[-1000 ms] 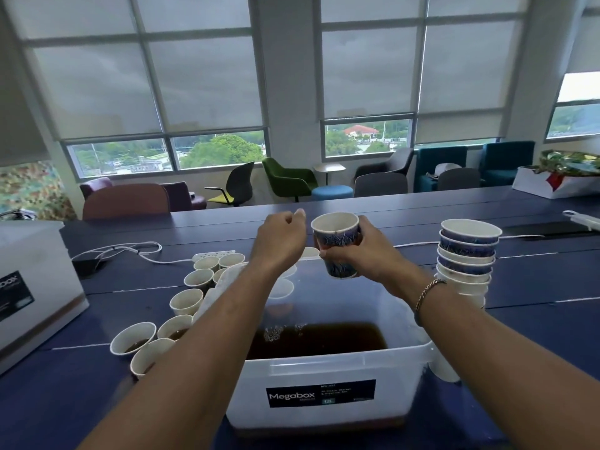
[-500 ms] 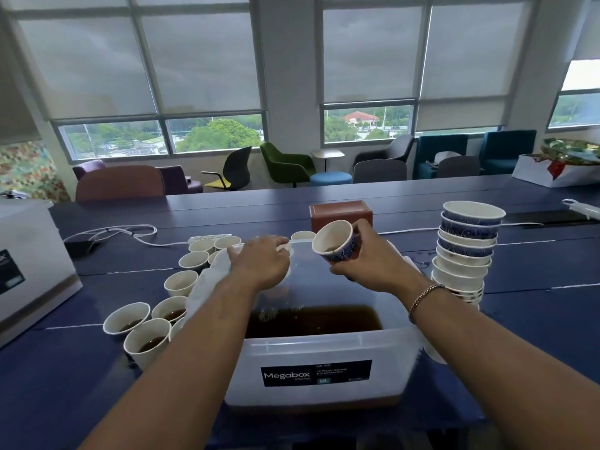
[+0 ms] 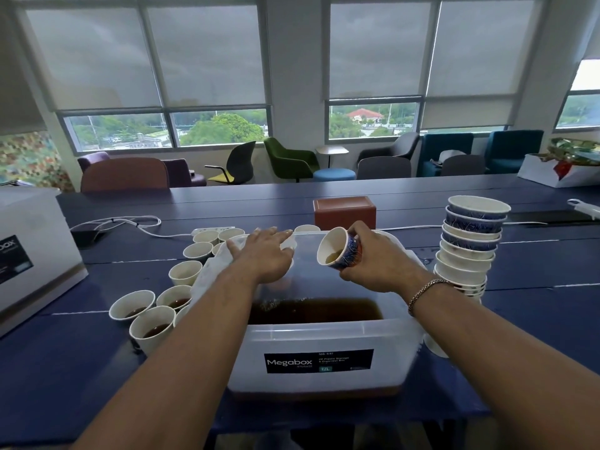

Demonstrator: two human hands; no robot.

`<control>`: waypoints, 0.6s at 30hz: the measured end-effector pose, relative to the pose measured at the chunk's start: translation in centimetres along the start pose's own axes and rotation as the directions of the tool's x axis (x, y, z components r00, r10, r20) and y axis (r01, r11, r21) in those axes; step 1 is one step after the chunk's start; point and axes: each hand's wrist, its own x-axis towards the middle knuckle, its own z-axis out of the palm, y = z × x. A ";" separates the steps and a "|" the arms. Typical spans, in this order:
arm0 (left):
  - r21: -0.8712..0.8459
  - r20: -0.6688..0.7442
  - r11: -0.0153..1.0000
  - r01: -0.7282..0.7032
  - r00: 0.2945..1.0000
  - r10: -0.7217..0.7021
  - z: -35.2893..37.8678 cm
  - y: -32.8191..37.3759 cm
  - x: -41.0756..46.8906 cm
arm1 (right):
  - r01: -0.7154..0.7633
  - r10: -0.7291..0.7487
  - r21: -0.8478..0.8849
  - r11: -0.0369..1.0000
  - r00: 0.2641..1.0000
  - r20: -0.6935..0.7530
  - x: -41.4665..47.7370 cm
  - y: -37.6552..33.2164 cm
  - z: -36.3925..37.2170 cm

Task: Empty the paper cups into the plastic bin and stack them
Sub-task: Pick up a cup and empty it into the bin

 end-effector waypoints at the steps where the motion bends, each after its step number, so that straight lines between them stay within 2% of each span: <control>1: 0.000 0.000 1.000 0.000 1.000 0.000 0.0 0.0 0.0 | 0.007 -0.007 -0.012 1.000 1.000 0.004 0.0 0.0 0.0; 18: 0.022 0.004 1.000 -0.002 1.000 0.002 0.0 0.2 -0.2 | 0.057 -0.062 -0.127 0.990 0.998 -0.031 0.0 -0.1 0.1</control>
